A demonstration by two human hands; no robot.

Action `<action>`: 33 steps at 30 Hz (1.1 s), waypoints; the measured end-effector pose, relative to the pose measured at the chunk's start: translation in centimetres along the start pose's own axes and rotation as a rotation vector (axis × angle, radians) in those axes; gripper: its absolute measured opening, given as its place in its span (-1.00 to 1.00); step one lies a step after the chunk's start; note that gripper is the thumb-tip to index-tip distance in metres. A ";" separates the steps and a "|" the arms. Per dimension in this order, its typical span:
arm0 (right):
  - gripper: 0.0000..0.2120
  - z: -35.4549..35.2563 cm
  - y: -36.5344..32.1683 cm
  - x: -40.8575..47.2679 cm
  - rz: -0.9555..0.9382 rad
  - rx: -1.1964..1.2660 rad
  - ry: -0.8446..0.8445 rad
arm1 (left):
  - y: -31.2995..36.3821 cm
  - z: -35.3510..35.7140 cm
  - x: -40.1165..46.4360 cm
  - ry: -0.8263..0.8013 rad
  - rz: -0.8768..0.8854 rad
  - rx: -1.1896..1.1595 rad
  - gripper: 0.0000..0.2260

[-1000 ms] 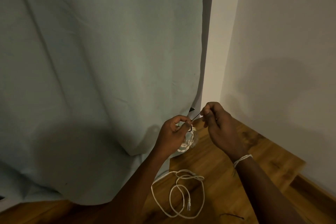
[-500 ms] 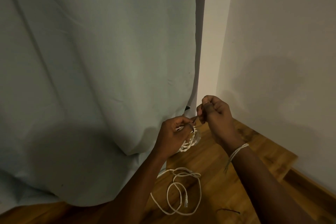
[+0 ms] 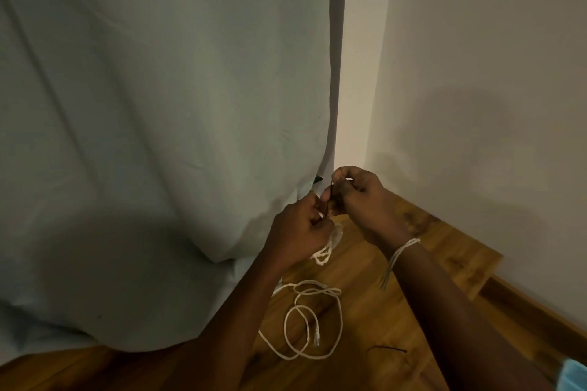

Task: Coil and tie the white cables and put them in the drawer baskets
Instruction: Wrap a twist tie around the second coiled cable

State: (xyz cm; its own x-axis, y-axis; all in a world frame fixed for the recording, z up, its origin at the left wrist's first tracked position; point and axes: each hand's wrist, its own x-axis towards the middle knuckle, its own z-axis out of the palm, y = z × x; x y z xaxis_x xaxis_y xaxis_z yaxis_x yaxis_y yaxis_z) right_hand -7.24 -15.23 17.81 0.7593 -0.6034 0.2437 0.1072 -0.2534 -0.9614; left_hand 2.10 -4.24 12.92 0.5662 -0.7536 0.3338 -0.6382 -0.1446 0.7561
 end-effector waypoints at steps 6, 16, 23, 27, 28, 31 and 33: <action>-0.78 0.0 -0.2 -0.3 0.057 0.091 0.012 | 0.0 0.4 -0.3 -0.026 -0.074 -0.327 -0.96; -0.70 0.0 -0.3 -0.1 0.022 0.036 0.114 | -0.6 2.0 -1.3 0.074 0.065 -0.239 -0.81; -0.80 -1.1 -0.1 -1.0 -0.053 0.154 -0.045 | -0.6 1.2 -2.2 -0.026 -0.031 -0.502 -0.89; -0.87 -3.0 -0.7 -0.8 -0.065 0.225 -0.242 | 0.1 0.4 -2.3 -0.058 -0.028 -0.629 -0.71; -0.88 -3.5 -0.8 -0.9 -0.081 0.218 -0.266 | 0.2 0.3 -2.3 -0.049 -0.017 -0.612 -0.69; -0.81 -4.8 -0.8 -0.8 -0.132 0.221 -0.316 | 0.5 0.4 -2.2 -0.014 0.020 -0.550 -0.74; -0.77 -5.5 -0.7 -0.7 -0.136 0.250 -0.375 | 0.6 0.2 -2.0 0.008 0.030 -0.514 -0.75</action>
State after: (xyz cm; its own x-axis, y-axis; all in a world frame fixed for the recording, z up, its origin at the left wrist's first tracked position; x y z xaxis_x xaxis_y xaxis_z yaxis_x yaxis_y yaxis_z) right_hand -11.36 -18.78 18.99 0.9022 -0.2508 0.3509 0.3383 -0.0934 -0.9364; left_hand 0.43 -2.90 12.63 0.5568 -0.7475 0.3623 -0.3163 0.2125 0.9245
